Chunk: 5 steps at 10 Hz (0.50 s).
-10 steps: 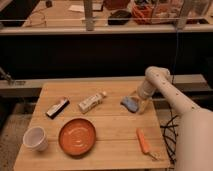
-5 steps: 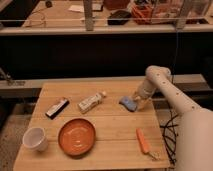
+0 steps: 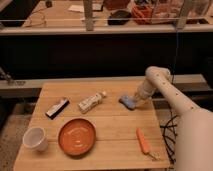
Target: Place the white sponge in the ceramic bowl
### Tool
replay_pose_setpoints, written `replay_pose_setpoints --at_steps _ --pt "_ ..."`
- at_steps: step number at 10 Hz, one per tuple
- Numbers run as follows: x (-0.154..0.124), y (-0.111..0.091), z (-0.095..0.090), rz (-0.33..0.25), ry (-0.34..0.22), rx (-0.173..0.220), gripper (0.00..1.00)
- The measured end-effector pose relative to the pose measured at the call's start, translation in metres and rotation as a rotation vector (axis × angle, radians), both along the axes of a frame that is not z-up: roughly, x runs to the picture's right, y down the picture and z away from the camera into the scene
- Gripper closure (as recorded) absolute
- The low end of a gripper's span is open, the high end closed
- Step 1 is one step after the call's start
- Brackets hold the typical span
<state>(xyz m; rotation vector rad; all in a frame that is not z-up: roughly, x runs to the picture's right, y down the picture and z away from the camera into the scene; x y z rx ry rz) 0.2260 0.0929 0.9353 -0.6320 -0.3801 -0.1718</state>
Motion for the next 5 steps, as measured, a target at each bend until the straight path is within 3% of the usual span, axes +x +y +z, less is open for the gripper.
replay_pose_setpoints --at_steps 2,4,5 --pt "0.002 -0.001 0.003 -0.005 0.002 0.008 0.88" --pt "0.008 -0.020 0.003 -0.019 0.007 0.022 0.78" --pt "0.010 -0.025 0.000 -0.024 0.008 0.022 0.68"
